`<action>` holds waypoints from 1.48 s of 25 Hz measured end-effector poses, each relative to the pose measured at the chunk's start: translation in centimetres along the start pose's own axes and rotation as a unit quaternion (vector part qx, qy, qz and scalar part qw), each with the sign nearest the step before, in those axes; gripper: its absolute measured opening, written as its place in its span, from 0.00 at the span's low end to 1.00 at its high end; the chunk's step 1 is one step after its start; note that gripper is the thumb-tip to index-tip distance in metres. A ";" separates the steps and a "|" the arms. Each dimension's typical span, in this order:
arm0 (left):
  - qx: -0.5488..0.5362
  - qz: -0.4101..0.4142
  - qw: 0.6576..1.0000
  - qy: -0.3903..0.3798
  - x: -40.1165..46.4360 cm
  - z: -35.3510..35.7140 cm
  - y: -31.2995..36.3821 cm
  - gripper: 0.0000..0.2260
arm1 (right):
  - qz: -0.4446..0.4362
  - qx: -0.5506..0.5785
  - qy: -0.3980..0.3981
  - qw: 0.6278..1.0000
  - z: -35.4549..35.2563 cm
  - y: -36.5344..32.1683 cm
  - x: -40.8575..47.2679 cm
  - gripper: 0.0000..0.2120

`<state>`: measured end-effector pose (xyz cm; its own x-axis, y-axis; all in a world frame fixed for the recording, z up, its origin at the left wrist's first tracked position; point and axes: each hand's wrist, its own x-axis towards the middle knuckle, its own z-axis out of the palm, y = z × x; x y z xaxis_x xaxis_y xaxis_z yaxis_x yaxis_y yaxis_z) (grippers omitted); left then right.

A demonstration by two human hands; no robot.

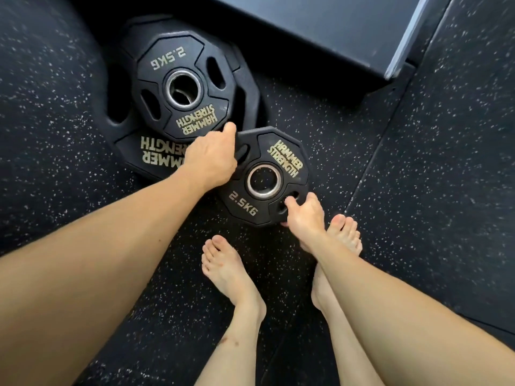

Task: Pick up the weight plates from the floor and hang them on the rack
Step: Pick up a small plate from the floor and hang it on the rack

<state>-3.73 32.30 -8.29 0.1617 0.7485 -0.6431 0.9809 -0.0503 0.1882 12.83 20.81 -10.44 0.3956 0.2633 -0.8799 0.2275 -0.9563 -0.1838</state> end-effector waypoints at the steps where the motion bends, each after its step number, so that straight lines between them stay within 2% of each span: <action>1: -0.035 -0.024 0.999 -0.017 -1.4 -1.2 -0.2 0.14 | -0.022 -0.046 0.002 0.999 -1.3 -0.8 -1.6 0.18; 4: -0.136 -0.098 0.985 -0.035 -5.9 -5.1 -0.3 0.17 | -0.078 -0.143 0.012 0.987 -5.5 -3.6 -7.2 0.20; 8: -0.277 -0.158 0.948 -0.001 -14.2 -13.0 1.4 0.20 | -0.153 -0.107 0.012 0.982 -11.4 -6.9 -16.7 0.23; 13: -0.420 -0.154 0.892 0.063 -25.7 -23.6 4.9 0.14 | -0.216 -0.033 0.000 0.976 -19.4 -10.4 -29.2 0.19; 17: -0.522 -0.116 0.832 0.145 -35.9 -32.0 8.4 0.08 | -0.273 0.014 -0.010 0.962 -25.2 -12.6 -40.8 0.25; 19: -0.551 -0.102 0.805 0.195 -40.5 -35.6 9.6 0.07 | -0.301 0.037 -0.017 0.953 -27.4 -13.3 -46.0 0.22; 21: -0.568 -0.090 0.781 0.244 -44.8 -39.0 10.6 0.07 | -0.328 0.075 -0.029 0.941 -29.4 -13.7 -50.6 0.15; 24: -0.606 -0.056 0.742 0.281 -51.4 -43.8 11.7 0.06 | -0.374 0.120 -0.037 0.919 -32.1 -14.2 -57.8 0.08; 27: -0.659 -0.013 0.694 0.289 -57.0 -47.1 12.6 0.06 | -0.434 0.147 -0.040 0.888 -34.1 -14.5 -63.8 0.10; 30: -0.664 -0.012 0.675 0.322 -61.2 -48.8 13.0 0.11 | -0.498 0.175 -0.055 0.848 -35.2 -14.5 -68.2 0.14; 33: -0.648 0.000 0.663 0.375 -64.6 -49.5 12.8 0.12 | -0.555 0.175 -0.057 0.811 -35.6 -14.3 -71.5 0.16; 37: -0.658 0.003 0.620 0.428 -68.1 -50.4 12.9 0.12 | -0.608 0.156 -0.097 0.773 -35.6 -15.6 -74.9 0.10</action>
<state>-7.52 14.01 75.34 -0.5043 0.8556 -0.1163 -0.0485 0.1064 0.9931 11.35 20.54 73.92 -0.0896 0.9958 -0.0180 0.0885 -0.0101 -0.9960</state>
